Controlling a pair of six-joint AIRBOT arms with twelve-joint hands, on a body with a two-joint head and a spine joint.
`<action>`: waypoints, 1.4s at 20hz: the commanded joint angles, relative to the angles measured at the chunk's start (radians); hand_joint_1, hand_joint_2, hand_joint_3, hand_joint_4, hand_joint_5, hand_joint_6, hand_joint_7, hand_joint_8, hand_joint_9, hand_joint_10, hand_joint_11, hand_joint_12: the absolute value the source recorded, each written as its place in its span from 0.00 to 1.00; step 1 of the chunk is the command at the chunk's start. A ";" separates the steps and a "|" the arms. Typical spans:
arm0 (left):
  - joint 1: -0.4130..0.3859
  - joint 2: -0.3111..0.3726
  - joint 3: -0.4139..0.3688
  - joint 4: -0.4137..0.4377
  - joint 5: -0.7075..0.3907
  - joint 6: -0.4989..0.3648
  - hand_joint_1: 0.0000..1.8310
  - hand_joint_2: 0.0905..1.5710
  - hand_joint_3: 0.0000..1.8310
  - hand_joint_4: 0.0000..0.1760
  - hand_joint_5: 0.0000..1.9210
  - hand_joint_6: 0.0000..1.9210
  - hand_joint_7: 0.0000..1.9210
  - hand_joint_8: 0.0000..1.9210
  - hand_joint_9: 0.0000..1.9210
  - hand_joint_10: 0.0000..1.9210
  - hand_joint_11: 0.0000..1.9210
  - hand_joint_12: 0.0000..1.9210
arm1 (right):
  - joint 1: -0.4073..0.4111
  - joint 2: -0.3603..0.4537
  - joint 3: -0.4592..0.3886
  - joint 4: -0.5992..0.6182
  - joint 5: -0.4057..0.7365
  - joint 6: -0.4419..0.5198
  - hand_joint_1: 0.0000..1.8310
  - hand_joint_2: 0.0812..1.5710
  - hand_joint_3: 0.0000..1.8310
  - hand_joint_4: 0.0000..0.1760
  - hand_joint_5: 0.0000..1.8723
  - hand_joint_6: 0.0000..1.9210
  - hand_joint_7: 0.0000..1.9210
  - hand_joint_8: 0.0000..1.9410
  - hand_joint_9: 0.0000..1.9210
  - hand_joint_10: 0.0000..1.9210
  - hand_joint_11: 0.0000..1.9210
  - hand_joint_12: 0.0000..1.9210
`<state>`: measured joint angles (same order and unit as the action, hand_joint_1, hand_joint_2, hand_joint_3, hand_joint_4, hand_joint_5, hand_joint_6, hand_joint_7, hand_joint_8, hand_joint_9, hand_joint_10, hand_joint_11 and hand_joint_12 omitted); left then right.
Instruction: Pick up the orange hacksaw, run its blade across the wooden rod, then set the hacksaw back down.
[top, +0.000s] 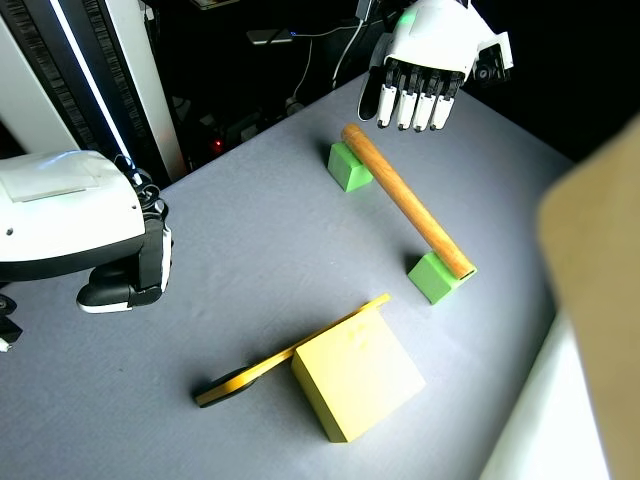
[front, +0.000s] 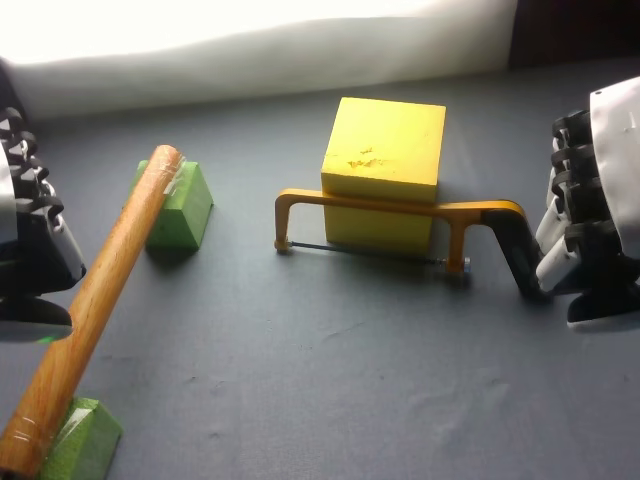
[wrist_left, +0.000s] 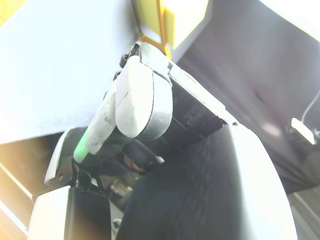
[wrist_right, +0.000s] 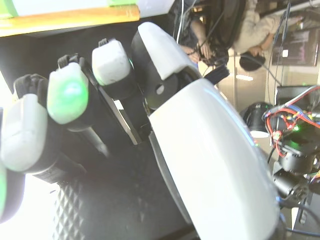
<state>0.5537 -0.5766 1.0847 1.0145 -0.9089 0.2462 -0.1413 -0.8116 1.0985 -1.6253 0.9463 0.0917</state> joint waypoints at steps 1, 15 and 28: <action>-0.006 0.013 0.010 -0.065 -0.062 0.006 0.00 0.71 0.06 0.00 0.03 0.02 0.04 0.03 0.03 0.03 0.00 0.12 | 0.002 0.009 -0.003 0.087 0.019 0.003 0.00 0.58 0.08 0.00 0.04 0.02 0.04 0.02 0.04 0.03 0.00 0.17; 0.005 0.036 -0.018 -0.144 0.045 -0.041 0.00 0.74 0.00 0.00 0.05 0.00 0.08 0.00 0.06 0.00 0.00 0.14 | -0.047 0.027 0.004 0.307 -0.414 0.966 0.01 0.63 0.00 0.00 0.08 0.00 0.09 0.00 0.08 0.00 0.00 0.22; 0.168 0.230 -0.167 -0.144 0.146 -0.072 0.00 0.76 0.00 0.00 0.05 0.00 0.07 0.00 0.06 0.00 0.00 0.11 | -0.224 0.086 0.148 0.336 -0.413 1.270 0.32 0.58 0.00 0.00 0.05 0.00 0.05 0.00 0.05 0.00 0.00 0.19</action>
<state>0.7322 -0.3527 0.9119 0.9245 -0.7113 0.1780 -0.3897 -0.7307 1.2472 -1.3430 0.4816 1.3479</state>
